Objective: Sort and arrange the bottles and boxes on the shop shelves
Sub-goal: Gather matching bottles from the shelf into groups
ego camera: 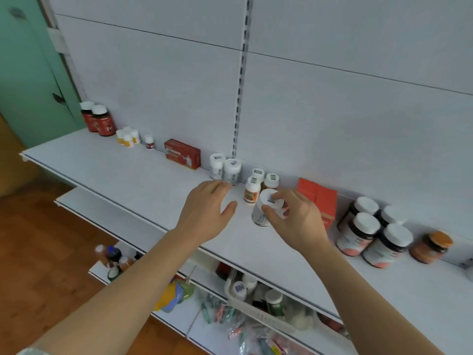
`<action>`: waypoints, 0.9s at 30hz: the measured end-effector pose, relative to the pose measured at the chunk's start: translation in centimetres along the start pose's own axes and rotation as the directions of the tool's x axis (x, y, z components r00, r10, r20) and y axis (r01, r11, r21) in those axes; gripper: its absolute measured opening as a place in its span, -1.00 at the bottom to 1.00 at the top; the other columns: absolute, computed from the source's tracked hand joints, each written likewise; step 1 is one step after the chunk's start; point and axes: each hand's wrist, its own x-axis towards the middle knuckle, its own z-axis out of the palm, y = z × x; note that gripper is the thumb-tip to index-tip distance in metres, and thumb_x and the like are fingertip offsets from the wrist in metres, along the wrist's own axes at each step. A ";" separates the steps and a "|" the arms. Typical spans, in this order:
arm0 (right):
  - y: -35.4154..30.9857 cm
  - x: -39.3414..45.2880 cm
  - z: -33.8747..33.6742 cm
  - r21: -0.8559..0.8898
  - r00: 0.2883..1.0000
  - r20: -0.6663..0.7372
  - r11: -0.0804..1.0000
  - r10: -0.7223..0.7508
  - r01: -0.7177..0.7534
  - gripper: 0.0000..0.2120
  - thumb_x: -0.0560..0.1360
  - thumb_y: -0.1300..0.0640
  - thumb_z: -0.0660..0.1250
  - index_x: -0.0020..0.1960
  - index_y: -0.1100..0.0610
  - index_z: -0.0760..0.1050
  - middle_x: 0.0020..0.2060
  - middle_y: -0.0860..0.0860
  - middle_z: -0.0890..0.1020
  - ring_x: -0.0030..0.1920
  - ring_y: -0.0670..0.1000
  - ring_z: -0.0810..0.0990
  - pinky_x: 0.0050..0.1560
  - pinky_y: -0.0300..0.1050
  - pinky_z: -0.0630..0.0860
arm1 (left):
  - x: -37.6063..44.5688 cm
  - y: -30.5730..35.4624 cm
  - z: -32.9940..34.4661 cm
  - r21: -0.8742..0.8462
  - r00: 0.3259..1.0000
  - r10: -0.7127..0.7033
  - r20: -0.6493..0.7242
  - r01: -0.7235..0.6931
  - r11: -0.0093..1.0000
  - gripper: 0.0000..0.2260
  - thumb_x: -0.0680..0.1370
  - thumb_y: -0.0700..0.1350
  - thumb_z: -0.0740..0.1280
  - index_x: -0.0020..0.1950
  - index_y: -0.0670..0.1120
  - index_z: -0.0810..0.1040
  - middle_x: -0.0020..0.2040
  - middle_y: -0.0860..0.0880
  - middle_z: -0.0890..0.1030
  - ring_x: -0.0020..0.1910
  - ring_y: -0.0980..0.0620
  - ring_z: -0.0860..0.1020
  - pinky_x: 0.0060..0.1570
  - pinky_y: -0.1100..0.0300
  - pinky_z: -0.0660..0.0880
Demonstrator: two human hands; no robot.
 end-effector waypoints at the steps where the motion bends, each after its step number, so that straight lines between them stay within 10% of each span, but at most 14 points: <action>1: -1.0 0.5 1.1 0.008 1.000 0.010 1.000 0.020 -0.020 -0.76 0.39 0.03 0.51 0.00 0.09 0.61 -0.13 0.00 0.65 -0.25 0.08 0.61 -0.21 -0.04 0.57 | -0.1 -1.6 -0.4 -0.003 1.000 -0.006 0.010 0.006 1.000 -0.61 0.57 0.05 0.30 0.33 -0.13 0.50 0.24 -0.08 0.58 0.22 -0.11 0.51 0.19 0.01 0.47; 27: -4.6 10.7 22.7 -0.134 0.998 0.009 0.989 0.063 -0.062 -0.77 0.41 0.09 0.50 0.01 0.16 0.57 -0.08 0.06 0.62 -0.17 0.17 0.59 -0.32 -0.11 0.44 | 9.2 -20.6 2.1 -0.022 0.980 0.040 0.196 -0.036 0.999 -0.56 0.58 0.10 0.27 0.40 -0.07 0.45 0.35 -0.04 0.48 0.36 -0.06 0.40 0.33 0.01 0.39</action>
